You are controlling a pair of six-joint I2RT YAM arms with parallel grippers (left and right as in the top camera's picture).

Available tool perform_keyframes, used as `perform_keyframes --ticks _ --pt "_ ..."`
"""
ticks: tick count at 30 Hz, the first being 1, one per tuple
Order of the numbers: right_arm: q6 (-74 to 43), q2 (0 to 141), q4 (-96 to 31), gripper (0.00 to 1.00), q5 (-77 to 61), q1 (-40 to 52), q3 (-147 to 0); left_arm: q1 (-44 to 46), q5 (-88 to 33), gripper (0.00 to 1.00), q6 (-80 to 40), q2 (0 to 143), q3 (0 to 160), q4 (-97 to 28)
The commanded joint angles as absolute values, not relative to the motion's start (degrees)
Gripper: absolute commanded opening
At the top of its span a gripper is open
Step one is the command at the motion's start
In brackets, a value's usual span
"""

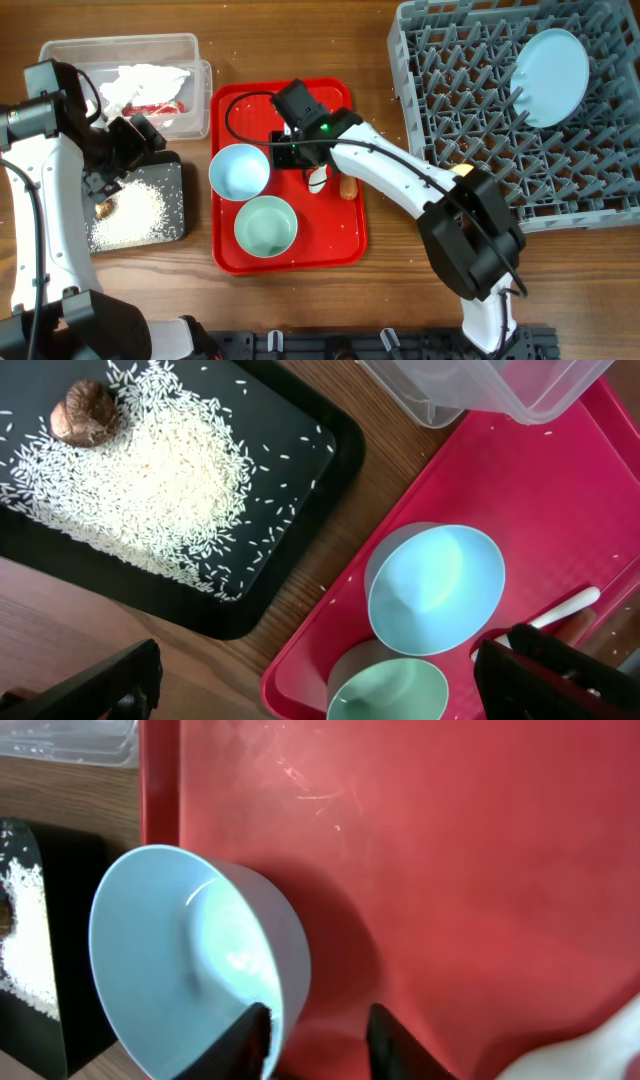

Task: Sort waste into correct bins and load items into the dishwasher rack
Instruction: 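Carry the light-blue bowl into the rack beside the plate and release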

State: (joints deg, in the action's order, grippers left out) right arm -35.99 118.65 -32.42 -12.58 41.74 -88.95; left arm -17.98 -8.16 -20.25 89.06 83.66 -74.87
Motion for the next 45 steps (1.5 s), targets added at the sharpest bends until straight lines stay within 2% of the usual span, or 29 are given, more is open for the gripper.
perform_keyframes --ticks 1,5,12,16,19,27,34,39,45 --pt "-36.2 120.6 -30.4 0.38 -12.7 43.4 -88.3 -18.2 -9.2 1.0 -20.3 88.7 84.4 -75.0" --pt "-37.6 121.7 -28.9 0.38 -11.8 44.1 -88.3 -18.2 -9.2 1.0 -20.3 88.7 84.4 -75.0" --pt "-39.1 124.1 -28.3 0.26 -11.8 44.1 -88.2 -18.2 -9.2 1.0 -20.3 88.7 84.4 -75.0" --pt "-39.0 124.2 -28.3 0.16 -11.6 44.1 -88.2 -18.2 -9.2 1.0 -20.3 88.7 84.4 -75.0" --pt "-39.0 124.2 -28.1 0.04 -11.4 44.0 -88.3 -18.2 -9.2 1.0 -20.3 88.7 84.4 -75.0" --pt "-35.4 122.0 -28.4 0.04 -12.7 39.8 -88.3 -18.2 -9.2 1.0 -20.3 88.7 84.4 -75.0" --pt "-32.9 109.3 -31.2 0.04 -11.3 31.9 -88.3 -18.2 -9.2 1.0 -20.3 88.7 84.4 -75.0" --pt "-28.4 97.1 -37.5 0.04 -0.5 25.4 -88.3 -18.2 -9.2 1.0 -20.3 88.7 84.4 -75.0" --pt "-17.5 86.8 -42.7 0.04 30.6 18.6 -88.3 -18.2 -9.2 1.0 -20.3 88.7 84.4 -75.0"
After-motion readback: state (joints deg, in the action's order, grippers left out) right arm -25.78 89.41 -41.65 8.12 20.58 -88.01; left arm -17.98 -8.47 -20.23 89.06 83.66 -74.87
